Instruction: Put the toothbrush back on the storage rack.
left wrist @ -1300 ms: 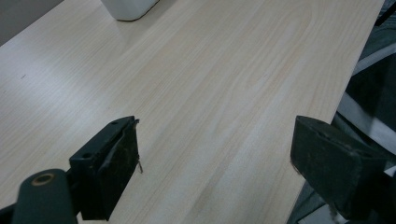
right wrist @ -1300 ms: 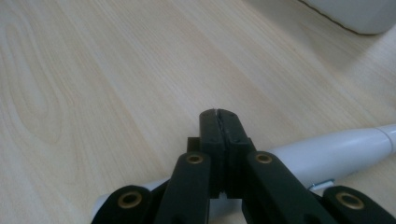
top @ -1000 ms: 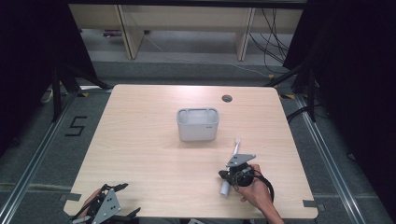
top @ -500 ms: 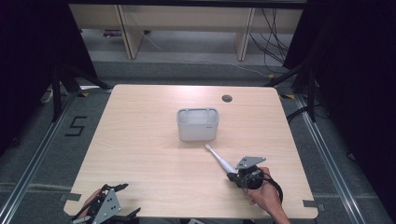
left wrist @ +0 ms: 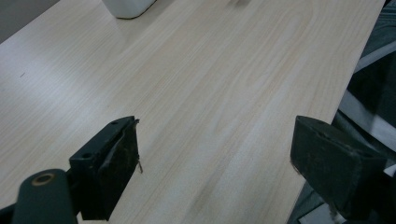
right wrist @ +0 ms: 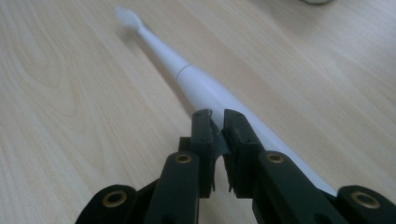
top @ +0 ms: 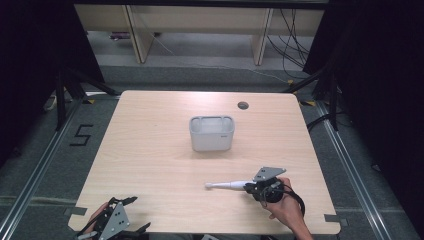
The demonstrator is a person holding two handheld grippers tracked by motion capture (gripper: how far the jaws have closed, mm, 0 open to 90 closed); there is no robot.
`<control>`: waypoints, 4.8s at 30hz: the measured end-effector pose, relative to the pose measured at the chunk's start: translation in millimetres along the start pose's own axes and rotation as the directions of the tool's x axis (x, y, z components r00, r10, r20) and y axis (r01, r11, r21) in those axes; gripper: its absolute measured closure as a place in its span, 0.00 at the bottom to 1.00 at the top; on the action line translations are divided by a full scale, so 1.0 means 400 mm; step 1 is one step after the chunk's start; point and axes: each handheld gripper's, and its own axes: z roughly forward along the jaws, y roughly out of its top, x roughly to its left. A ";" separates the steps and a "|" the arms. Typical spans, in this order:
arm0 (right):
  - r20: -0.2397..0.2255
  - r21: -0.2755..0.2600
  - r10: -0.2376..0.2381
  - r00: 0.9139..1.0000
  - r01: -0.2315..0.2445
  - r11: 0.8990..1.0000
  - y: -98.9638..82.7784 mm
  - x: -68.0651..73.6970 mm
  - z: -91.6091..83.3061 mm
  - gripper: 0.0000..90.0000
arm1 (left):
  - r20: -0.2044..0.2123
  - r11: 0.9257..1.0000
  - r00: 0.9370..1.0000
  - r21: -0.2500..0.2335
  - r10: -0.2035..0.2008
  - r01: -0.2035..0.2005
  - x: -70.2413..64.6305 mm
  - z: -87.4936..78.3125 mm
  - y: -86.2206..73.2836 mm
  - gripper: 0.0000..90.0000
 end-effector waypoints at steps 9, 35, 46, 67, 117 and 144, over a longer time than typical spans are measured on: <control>0.024 0.021 -0.027 0.999 0.026 0.999 0.018 -0.004 -0.012 0.82 | 0.001 1.000 1.000 0.000 -0.001 0.001 0.000 0.000 0.000 0.17; -0.014 0.169 -0.224 0.975 0.223 0.960 0.077 -0.005 0.010 0.46 | -0.004 1.000 1.000 0.006 -0.009 0.009 0.001 -0.002 0.000 0.17; -0.097 0.300 -0.328 0.940 0.342 0.891 0.116 0.011 0.055 0.46 | -0.003 1.000 1.000 0.010 -0.009 0.009 0.002 -0.003 0.001 0.17; -0.162 0.485 -0.349 0.923 0.383 0.786 0.141 0.010 0.091 0.67 | -0.002 1.000 1.000 0.005 -0.006 0.006 0.002 -0.004 0.001 0.17; -0.015 0.116 -0.150 0.989 0.150 0.982 0.202 -0.061 -0.082 0.74 | -0.006 1.000 1.000 0.005 -0.005 0.005 0.003 -0.005 0.002 0.17; 0.051 -0.316 0.072 0.996 -0.053 0.947 0.253 -0.119 -0.118 0.74 | -0.008 1.000 1.000 -0.005 -0.005 0.005 0.005 -0.005 0.001 0.17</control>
